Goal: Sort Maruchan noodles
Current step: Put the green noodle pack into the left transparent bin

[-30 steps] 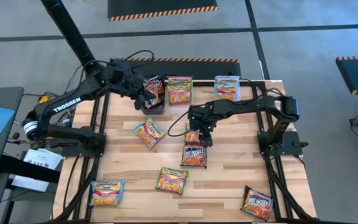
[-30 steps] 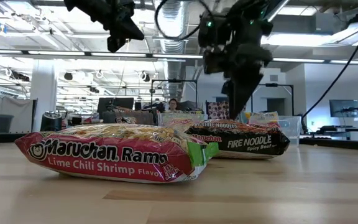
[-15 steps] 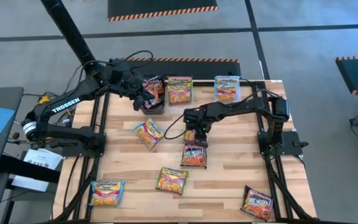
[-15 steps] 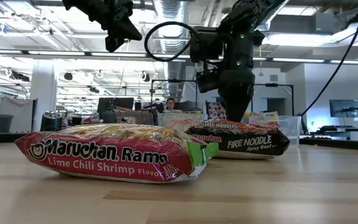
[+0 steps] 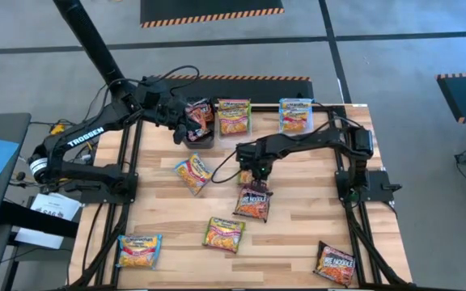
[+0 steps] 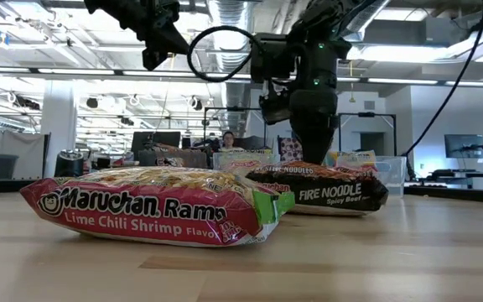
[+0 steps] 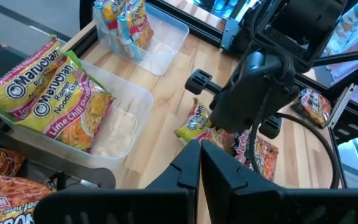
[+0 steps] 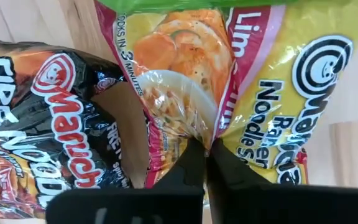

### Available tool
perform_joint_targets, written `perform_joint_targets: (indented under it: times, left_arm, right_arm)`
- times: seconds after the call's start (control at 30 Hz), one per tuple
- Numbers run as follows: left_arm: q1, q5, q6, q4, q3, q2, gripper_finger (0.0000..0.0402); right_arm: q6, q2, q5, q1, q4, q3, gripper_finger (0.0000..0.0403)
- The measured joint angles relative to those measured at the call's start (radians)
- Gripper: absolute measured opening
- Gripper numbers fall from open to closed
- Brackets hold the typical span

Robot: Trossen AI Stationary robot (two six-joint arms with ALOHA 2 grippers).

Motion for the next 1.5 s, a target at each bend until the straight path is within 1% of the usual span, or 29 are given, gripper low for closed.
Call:
perform_joint_targets:
  times: [0.13, 0.23, 0.33, 0.53, 0.7, 0.8, 0.9, 1.13, 1.33, 1.5]
  left_arm:
    - [0.000, 0.000, 0.001, 0.000, 0.000, 0.000, 0.0000]
    - [0.000, 0.000, 0.011, 0.000, 0.000, 0.000, 0.0000]
    - [0.000, -0.001, 0.033, -0.011, 0.000, 0.000, 0.0000]
    - [0.000, -0.055, 0.045, -0.050, 0.000, 0.000, 0.0000]
    - [0.000, -0.068, 0.044, -0.052, 0.000, 0.000, 0.0000]
    - [0.000, -0.068, 0.036, -0.046, 0.000, 0.000, 0.0000]
    - [0.000, -0.069, 0.022, -0.030, 0.000, 0.000, 0.0000]
    - [0.000, -0.071, -0.018, 0.031, 0.000, 0.000, 0.0000]
    - [0.000, -0.074, -0.042, 0.090, 0.000, 0.000, 0.0000]
    - [0.000, -0.099, -0.044, 0.095, 0.000, 0.000, 0.0000]
  right_arm:
    - [-0.008, 0.010, 0.006, 0.000, -0.112, 0.081, 0.0005]
    - [-0.023, 0.008, 0.029, 0.001, -0.213, 0.140, 0.0004]
    - [-0.028, 0.008, 0.038, 0.000, -0.275, 0.186, 0.0004]
    - [-0.054, 0.006, 0.044, 0.001, -0.393, 0.301, 0.0004]
    - [-0.108, 0.005, 0.126, -0.001, -0.420, 0.421, 0.0004]
    - [-0.166, 0.004, 0.197, -0.016, -0.398, 0.484, 0.0004]
    - [-0.233, 0.003, 0.254, -0.045, -0.342, 0.517, 0.0004]
    - [-0.367, 0.007, 0.323, -0.134, -0.157, 0.525, 0.0005]
    - [-0.454, 0.012, 0.329, -0.209, 0.007, 0.526, 0.0005]
    - [-0.523, 0.012, 0.327, -0.264, 0.039, 0.526, 0.0005]
